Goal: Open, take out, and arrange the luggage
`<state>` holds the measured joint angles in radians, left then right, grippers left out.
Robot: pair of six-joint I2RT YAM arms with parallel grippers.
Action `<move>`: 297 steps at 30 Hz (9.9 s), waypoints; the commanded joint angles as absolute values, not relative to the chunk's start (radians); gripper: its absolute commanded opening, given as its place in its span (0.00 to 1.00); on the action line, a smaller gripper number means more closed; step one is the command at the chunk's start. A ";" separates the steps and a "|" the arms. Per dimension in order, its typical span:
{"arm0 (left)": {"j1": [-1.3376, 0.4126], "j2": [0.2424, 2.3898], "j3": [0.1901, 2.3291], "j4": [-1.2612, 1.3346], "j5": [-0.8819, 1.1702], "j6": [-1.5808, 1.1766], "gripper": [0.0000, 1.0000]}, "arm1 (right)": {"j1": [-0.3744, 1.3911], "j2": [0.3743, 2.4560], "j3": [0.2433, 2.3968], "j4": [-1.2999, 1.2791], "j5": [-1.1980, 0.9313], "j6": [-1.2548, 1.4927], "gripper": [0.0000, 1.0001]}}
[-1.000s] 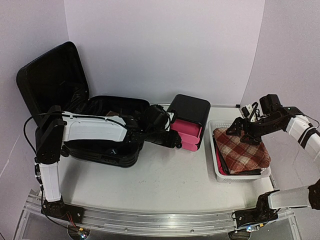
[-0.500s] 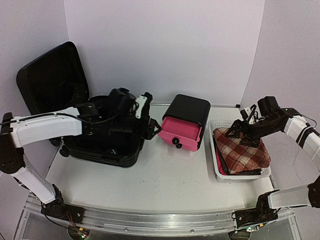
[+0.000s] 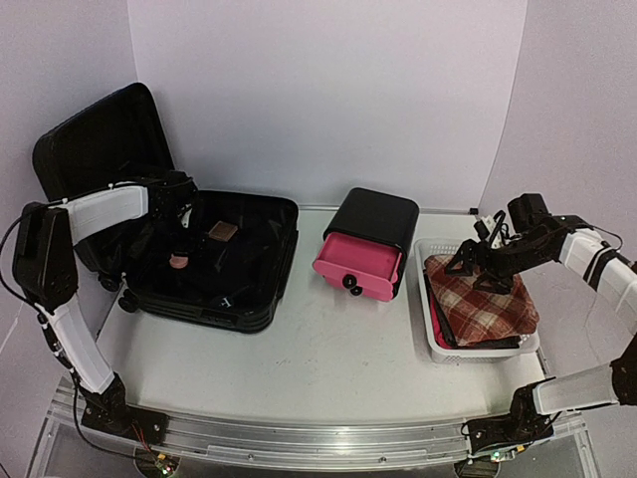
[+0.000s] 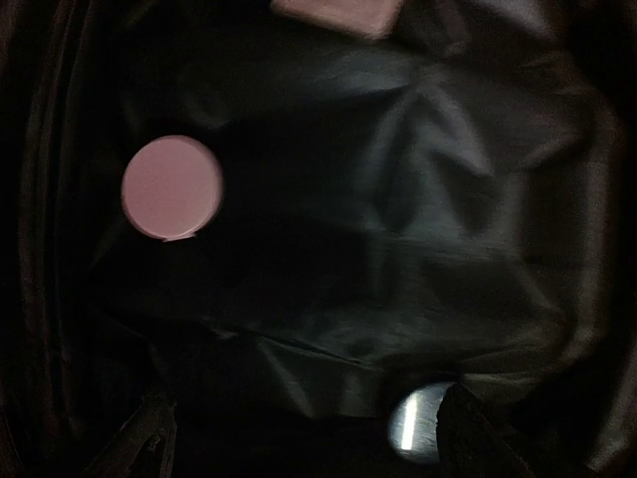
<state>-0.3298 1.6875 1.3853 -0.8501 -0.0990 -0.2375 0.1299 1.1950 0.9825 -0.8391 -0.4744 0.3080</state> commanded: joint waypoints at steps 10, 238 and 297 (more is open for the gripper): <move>-0.242 2.052 1.717 -0.961 -0.240 -0.123 0.86 | 0.132 1.135 0.989 -0.815 -0.466 0.318 0.98; -0.974 1.830 1.428 -0.277 0.118 -0.524 0.11 | 0.132 1.117 0.924 -0.813 -0.494 0.322 0.98; -0.979 1.987 1.383 0.188 0.055 -0.418 0.83 | 0.131 1.066 0.911 -0.848 -0.492 0.325 0.98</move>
